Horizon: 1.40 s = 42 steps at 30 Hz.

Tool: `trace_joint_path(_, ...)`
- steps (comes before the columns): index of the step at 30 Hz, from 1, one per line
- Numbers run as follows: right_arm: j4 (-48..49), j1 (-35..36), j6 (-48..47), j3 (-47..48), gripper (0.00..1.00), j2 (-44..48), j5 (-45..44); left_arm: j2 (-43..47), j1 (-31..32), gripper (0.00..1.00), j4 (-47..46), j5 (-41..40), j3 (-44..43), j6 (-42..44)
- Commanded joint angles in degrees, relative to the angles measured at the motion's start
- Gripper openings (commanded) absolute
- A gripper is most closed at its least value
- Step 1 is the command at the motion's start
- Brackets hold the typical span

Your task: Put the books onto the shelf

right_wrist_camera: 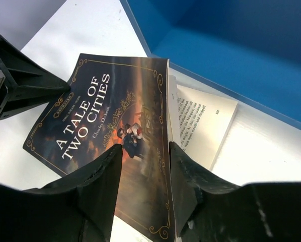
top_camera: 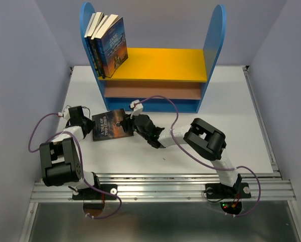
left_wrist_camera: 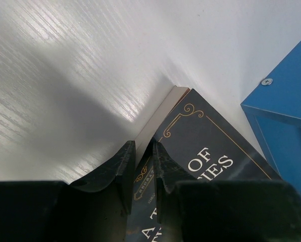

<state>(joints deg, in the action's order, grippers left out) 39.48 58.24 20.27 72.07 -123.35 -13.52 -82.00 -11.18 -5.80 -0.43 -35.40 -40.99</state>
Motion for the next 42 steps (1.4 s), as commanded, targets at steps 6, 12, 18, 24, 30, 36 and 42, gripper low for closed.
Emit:
trace_joint_path(6,1.6,2.3,-1.7,2.5,0.01,-1.0,11.2,1.9,1.3,0.27,6.6,5.6,0.0,1.7)
trace_joint_path(12,-0.3,2.3,-1.6,-2.6,0.01,6.5,1.6,8.8,1.8,0.78,6.2,13.2,1.4,-0.1)
trace_joint_path(18,-13.4,2.3,12.0,-6.0,0.01,15.9,-7.9,17.6,6.6,0.99,8.4,13.3,3.3,-2.9)
trace_joint_path(24,-27.8,2.3,25.5,-11.9,0.01,25.4,-15.5,26.7,13.3,0.99,15.2,8.1,5.2,-5.5)
trace_joint_path(30,-37.8,1.8,33.4,-13.8,0.01,32.3,-20.0,33.3,14.3,0.99,22.3,6.2,4.9,-5.6)
trace_joint_path(36,-43.6,1.3,35.0,-14.1,0.01,34.8,-22.9,34.8,14.3,0.99,25.7,3.8,1.0,-4.3)
trace_joint_path(42,-47.1,-0.8,42.5,-14.5,0.01,36.6,-22.1,36.7,15.8,0.99,24.1,9.1,4.1,-8.2)
